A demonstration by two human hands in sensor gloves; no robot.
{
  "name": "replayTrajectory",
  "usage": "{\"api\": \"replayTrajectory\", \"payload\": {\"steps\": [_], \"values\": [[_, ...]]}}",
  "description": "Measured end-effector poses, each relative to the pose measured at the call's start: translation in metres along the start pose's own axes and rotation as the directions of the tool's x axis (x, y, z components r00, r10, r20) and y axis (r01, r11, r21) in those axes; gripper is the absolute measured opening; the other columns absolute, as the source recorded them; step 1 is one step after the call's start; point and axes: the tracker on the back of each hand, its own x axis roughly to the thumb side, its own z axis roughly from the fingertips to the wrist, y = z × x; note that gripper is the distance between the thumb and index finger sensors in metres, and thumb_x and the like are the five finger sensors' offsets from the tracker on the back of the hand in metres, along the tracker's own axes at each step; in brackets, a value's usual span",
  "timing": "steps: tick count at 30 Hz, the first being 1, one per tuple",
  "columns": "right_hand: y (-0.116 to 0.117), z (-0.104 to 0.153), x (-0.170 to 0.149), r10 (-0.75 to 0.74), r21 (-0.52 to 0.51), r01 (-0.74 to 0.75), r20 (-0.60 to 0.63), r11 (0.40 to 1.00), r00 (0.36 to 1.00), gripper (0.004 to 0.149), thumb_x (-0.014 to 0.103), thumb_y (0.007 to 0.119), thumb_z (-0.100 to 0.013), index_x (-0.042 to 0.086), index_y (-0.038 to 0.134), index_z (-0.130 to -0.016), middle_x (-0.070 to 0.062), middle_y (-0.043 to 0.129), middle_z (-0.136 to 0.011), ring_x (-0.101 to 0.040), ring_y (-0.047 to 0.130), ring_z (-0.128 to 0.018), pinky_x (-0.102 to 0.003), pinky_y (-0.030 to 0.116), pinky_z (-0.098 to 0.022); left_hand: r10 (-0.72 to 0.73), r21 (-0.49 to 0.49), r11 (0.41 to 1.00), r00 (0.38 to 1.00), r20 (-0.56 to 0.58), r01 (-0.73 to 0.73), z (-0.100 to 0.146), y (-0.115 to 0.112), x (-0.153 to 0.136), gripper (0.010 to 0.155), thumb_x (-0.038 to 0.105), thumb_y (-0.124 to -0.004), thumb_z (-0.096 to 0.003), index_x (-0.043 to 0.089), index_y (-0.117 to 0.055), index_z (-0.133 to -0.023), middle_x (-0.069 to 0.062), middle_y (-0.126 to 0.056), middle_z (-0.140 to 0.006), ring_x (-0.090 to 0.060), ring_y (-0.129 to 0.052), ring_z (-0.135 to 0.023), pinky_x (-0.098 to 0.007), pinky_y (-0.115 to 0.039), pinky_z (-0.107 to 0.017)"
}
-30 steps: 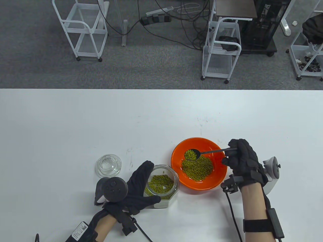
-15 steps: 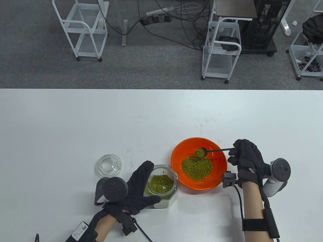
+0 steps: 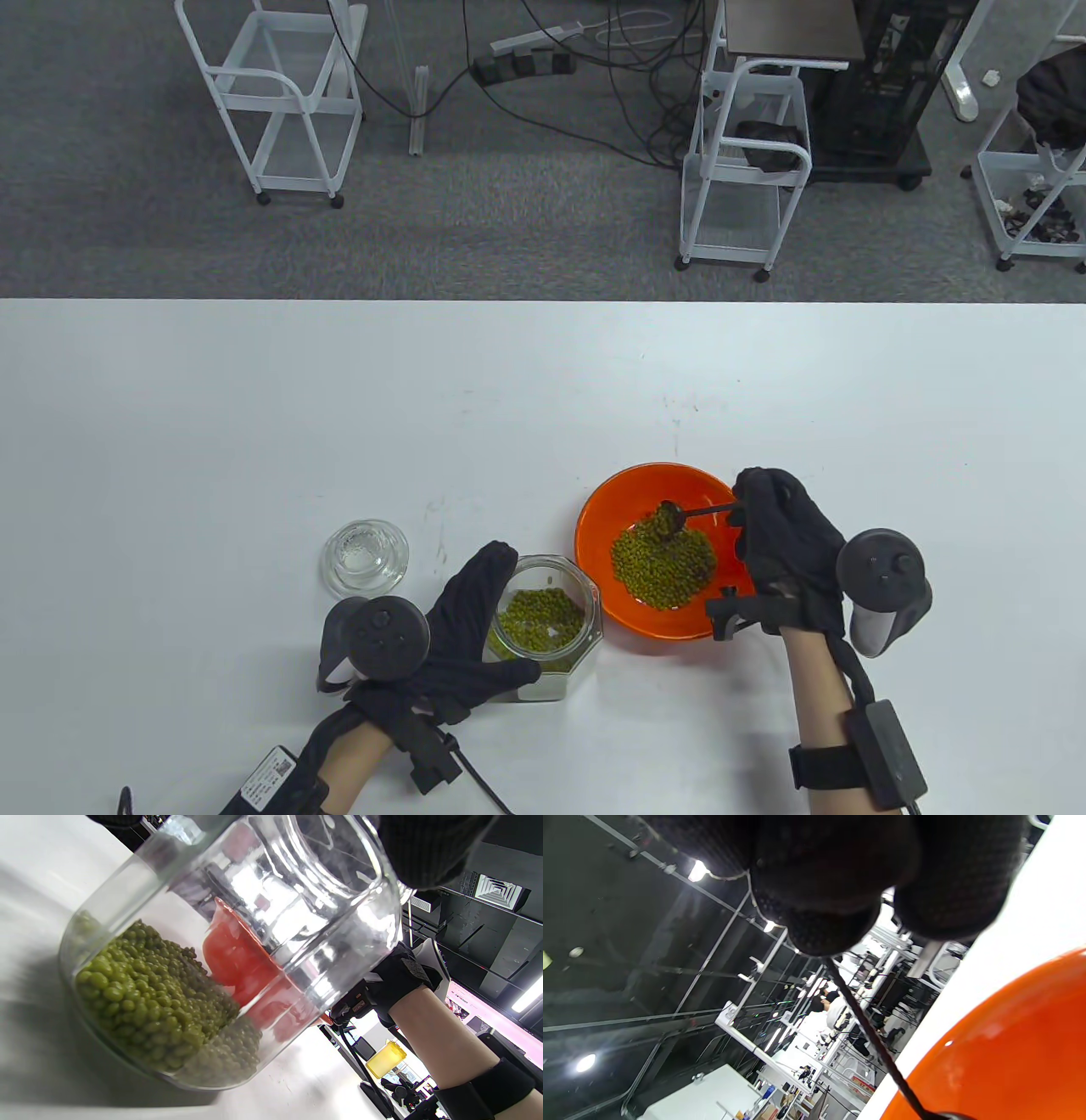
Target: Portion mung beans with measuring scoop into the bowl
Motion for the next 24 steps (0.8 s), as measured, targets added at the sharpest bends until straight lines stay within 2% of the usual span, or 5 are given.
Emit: {"api": "replayTrajectory", "payload": {"steps": [6, 11, 15, 20, 24], "values": [[0.012, 0.008, 0.023, 0.133, 0.020, -0.139, 0.169, 0.990, 0.976, 0.043, 0.044, 0.071, -0.055, 0.012, 0.089, -0.076, -0.016, 0.097, -0.049, -0.015, 0.095, -0.013, -0.042, 0.092, -0.027, 0.000, 0.000, 1.000, 1.000, 0.000, 0.000, 0.000, 0.000, 0.000, 0.111, 0.066, -0.079, -0.0486, 0.018, -0.008, -0.118, -0.024, -0.019, -0.126, -0.054, -0.040, -0.114, -0.078, -0.045, -0.073], [0.023, 0.015, 0.040, 0.225, 0.028, -0.248, 0.328, 0.968, 0.918, 0.043, 0.044, 0.071, -0.054, 0.012, 0.090, -0.075, -0.017, 0.097, -0.049, -0.016, 0.095, -0.012, -0.043, 0.092, -0.027, -0.001, -0.002, 1.000, 1.000, -0.006, 0.001, 0.000, 0.000, 0.000, 0.110, 0.066, -0.079, -0.0486, 0.018, -0.008, -0.118, -0.024, -0.019, -0.126, -0.054, -0.040, -0.114, -0.078, -0.045, -0.073], [0.033, 0.023, 0.053, 0.315, 0.017, -0.359, 0.441, 0.933, 0.841, 0.043, 0.045, 0.072, -0.053, 0.012, 0.090, -0.074, -0.016, 0.097, -0.048, -0.016, 0.095, -0.011, -0.043, 0.092, -0.027, 0.000, -0.002, 1.000, 1.000, -0.006, 0.000, 0.001, 0.000, 0.000, 0.111, 0.066, -0.079, -0.0485, 0.018, -0.008, -0.118, -0.025, -0.019, -0.126, -0.054, -0.040, -0.114, -0.078, -0.045, -0.073], [0.038, 0.030, 0.063, 0.376, -0.028, -0.425, 0.521, 0.905, 0.766, 0.043, 0.045, 0.071, -0.053, 0.013, 0.091, -0.074, -0.016, 0.097, -0.047, -0.016, 0.094, -0.011, -0.042, 0.092, -0.027, 0.000, -0.002, 1.000, 1.000, -0.006, 0.000, 0.001, 0.000, 0.000, 0.111, 0.066, -0.079, -0.0486, 0.018, -0.008, -0.118, -0.025, -0.019, -0.126, -0.054, -0.040, -0.114, -0.078, -0.045, -0.073], [0.034, 0.034, 0.070, 0.359, -0.076, -0.379, 0.531, 0.922, 0.768, 0.043, 0.045, 0.071, -0.053, 0.013, 0.091, -0.073, -0.016, 0.097, -0.046, -0.016, 0.094, -0.010, -0.042, 0.092, -0.027, 0.000, -0.002, 1.000, 1.000, -0.006, 0.000, 0.001, 0.000, 0.000, 0.111, 0.066, -0.079, -0.0485, 0.018, -0.008, -0.118, -0.025, -0.019, -0.126, -0.054, -0.040, -0.114, -0.078, -0.045, -0.073]]}}
